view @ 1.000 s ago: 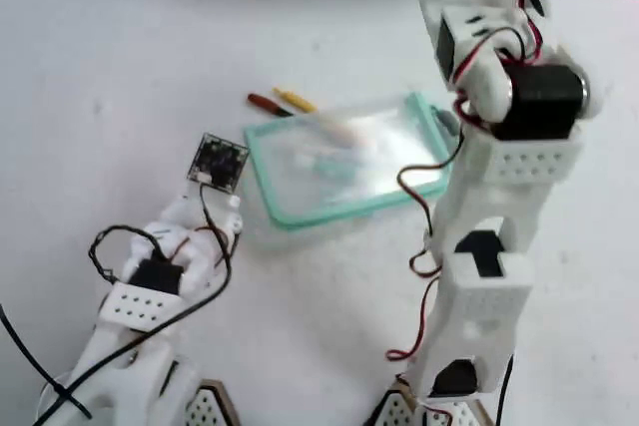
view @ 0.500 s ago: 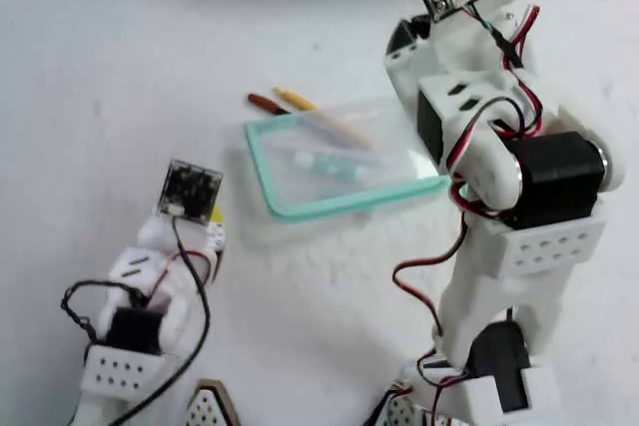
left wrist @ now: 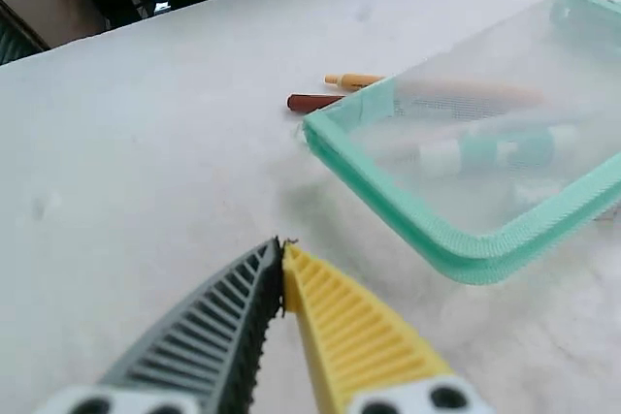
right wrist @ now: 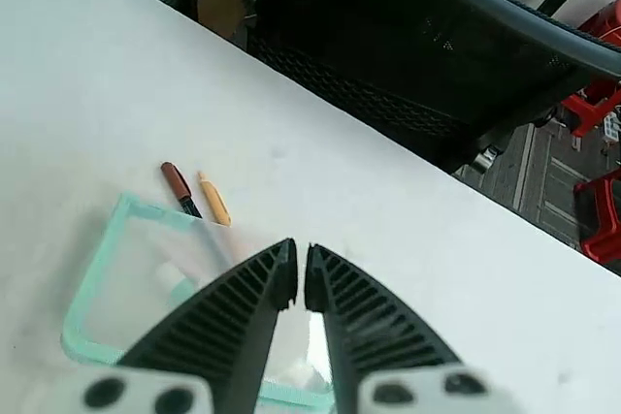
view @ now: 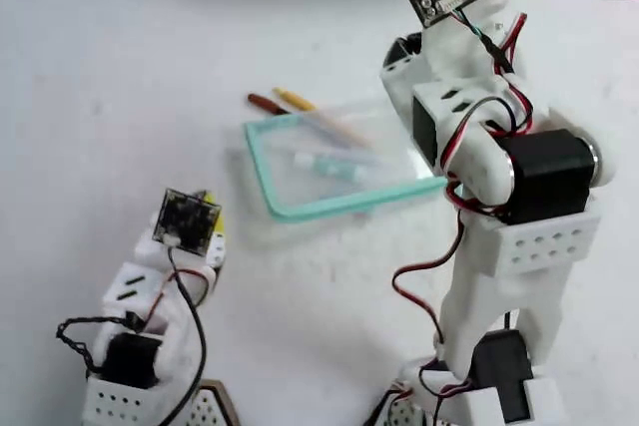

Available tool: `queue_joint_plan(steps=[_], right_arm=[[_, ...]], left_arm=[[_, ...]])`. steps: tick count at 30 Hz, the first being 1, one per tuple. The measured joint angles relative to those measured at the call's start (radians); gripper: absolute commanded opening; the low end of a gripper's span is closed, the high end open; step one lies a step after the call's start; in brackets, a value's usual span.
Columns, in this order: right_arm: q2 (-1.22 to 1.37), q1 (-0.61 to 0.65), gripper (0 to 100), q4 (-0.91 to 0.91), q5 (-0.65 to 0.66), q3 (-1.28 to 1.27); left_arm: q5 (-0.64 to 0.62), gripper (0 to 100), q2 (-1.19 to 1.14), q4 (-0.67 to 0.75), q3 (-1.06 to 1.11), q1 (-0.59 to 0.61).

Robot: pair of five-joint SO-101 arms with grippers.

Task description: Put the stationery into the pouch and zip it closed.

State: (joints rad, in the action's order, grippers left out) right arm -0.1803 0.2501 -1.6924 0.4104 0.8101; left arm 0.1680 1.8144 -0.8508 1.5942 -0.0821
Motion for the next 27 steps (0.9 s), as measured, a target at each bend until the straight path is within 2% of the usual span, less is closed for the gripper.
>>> queue_joint_plan(steps=[5, 10, 15, 21, 23, 27], right_arm=[[0.028, -0.115, 1.8, 0.109, 0.000, -0.117], [0.213, -0.244, 1.8, 0.167, 0.000, -0.187], [0.391, -0.315, 3.7, 0.183, 0.000, -0.175], [0.595, -0.368, 23.1, 0.195, 0.000, -0.089], [0.667, -0.362, 22.4, 0.195, 0.015, -0.060], [0.807, -0.359, 17.4, 0.195, 0.158, -0.005]], left_arm=[[0.000, 2, 0.000, 0.000, 0.000, -0.005], [0.000, 2, -0.048, 0.002, 0.000, -0.005], [0.000, 2, -0.278, 0.074, -0.066, -0.005], [0.000, 2, -0.700, 0.153, -0.209, -0.005], [-0.020, 2, -0.816, 0.161, -0.247, -0.006], [-0.038, 2, -0.931, 0.164, -0.284, -0.006]])
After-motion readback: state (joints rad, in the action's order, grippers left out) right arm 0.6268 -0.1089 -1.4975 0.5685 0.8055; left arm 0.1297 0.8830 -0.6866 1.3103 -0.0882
